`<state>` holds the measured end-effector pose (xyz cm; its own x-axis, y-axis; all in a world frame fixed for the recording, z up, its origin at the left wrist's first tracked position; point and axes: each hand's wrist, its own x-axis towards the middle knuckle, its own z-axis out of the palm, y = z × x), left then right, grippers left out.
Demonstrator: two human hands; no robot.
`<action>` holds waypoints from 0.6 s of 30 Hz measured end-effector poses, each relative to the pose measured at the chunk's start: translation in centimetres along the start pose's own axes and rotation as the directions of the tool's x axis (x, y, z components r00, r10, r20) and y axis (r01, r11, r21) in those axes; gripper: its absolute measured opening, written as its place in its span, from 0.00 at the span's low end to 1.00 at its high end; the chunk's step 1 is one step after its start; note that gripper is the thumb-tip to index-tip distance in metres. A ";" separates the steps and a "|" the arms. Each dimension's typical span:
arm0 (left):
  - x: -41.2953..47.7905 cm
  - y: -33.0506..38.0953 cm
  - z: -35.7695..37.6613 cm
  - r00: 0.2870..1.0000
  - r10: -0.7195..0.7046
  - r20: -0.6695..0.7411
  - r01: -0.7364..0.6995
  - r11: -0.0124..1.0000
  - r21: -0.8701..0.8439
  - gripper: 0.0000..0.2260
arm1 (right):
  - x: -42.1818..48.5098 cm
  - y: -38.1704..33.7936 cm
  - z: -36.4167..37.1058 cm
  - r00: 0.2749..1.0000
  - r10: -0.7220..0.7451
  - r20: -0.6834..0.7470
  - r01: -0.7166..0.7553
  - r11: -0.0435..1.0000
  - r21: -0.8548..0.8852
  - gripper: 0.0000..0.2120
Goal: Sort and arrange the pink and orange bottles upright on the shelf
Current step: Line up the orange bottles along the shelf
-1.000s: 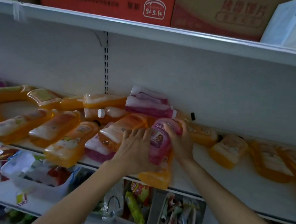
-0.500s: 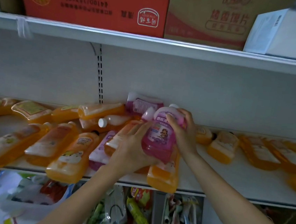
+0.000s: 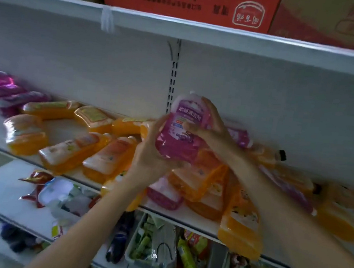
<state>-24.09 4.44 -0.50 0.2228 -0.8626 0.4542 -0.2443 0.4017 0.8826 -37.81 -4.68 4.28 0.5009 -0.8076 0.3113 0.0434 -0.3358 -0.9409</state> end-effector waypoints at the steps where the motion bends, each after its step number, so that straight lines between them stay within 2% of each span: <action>1: -0.1 -0.5 -1.2 1.000 0.007 -0.016 -0.007 1.000 0.026 0.48 | 0.6 0.0 1.1 0.999 0.008 0.033 -0.008 1.000 -0.003 0.31; 4: -0.4 -1.8 -5.3 0.996 -0.017 -0.088 0.020 0.999 0.033 0.48 | 3.1 0.4 5.0 0.990 -0.014 0.137 0.014 1.000 0.004 0.31; 8: -0.1 -3.3 -12.5 0.991 -0.033 -0.132 0.043 0.996 0.077 0.50 | 6.7 0.5 11.8 0.966 -0.021 0.257 0.020 1.000 0.006 0.35; 12: 0.7 -4.8 -20.4 0.988 -0.036 -0.147 0.061 0.983 0.171 0.50 | 11.0 1.5 19.7 0.963 -0.040 0.267 0.058 0.997 -0.059 0.45; 15: 1.9 -6.2 -26.8 0.991 -0.029 -0.129 0.058 0.973 0.225 0.50 | 14.5 2.0 25.4 0.966 -0.023 0.257 0.037 0.998 -0.049 0.45; 18: 3.3 -8.0 -33.5 0.989 -0.073 -0.128 0.097 0.977 0.192 0.47 | 17.7 2.9 31.3 0.964 0.022 0.266 -0.026 1.000 0.015 0.43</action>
<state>10.25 8.72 -2.00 0.3587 -0.8433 0.4002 -0.3978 0.2498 0.8828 -1.75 -4.79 2.85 0.7135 -0.6567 0.2443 0.0429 -0.3071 -0.9507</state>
